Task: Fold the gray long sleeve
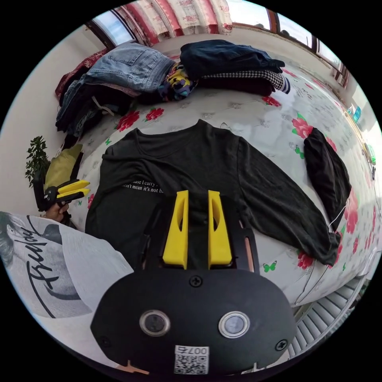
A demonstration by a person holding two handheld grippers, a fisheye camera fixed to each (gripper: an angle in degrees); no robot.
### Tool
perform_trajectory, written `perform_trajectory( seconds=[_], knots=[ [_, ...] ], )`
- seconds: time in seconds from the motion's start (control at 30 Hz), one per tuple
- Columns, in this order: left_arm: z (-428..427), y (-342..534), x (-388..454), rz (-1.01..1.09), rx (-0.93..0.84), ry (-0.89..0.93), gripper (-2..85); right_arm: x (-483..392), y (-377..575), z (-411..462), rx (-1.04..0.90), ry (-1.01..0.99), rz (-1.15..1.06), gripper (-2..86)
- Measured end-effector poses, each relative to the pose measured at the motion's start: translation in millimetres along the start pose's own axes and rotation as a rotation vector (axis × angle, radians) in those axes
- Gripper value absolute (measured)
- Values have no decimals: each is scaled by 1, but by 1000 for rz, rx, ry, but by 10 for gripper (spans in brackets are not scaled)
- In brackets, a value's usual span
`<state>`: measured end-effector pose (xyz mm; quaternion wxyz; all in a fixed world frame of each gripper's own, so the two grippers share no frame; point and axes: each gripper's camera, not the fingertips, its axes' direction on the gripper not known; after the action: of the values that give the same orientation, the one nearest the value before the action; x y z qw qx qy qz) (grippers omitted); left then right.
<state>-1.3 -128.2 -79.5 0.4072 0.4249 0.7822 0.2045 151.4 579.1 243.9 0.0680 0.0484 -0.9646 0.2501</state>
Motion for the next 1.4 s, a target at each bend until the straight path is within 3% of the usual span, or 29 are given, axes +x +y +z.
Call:
perform_trajectory(
  seconds=[0.17,0.27,0.4,0.63,0.83,1.0,1.2,1.33,1.4],
  knots=[
    [21,-19,13,77,-77,32,82,-2,-15,19,-81,-4,-125,46],
    [49,-30,33,150,-151,20,71,-13,-14,37,-166,98,-233,35],
    [81,-38,48,178,-220,-147,23,-3,-17,67,-289,224,-190,6],
    [63,-46,61,213,-205,-219,10,11,-3,-54,136,127,-114,2],
    [61,-43,42,113,-183,-190,12,21,7,8,-17,4,-71,12],
    [59,-46,28,68,-178,-162,13,0,-4,83,-170,45,-73,8],
    [57,-50,12,52,-188,-204,4,-18,-13,15,34,112,-178,1],
    [40,-55,21,167,-145,-233,-2,-16,21,-80,277,69,-174,0],
    [40,-54,27,226,-139,-227,-2,-14,45,-84,264,90,-155,-1]
  ],
)
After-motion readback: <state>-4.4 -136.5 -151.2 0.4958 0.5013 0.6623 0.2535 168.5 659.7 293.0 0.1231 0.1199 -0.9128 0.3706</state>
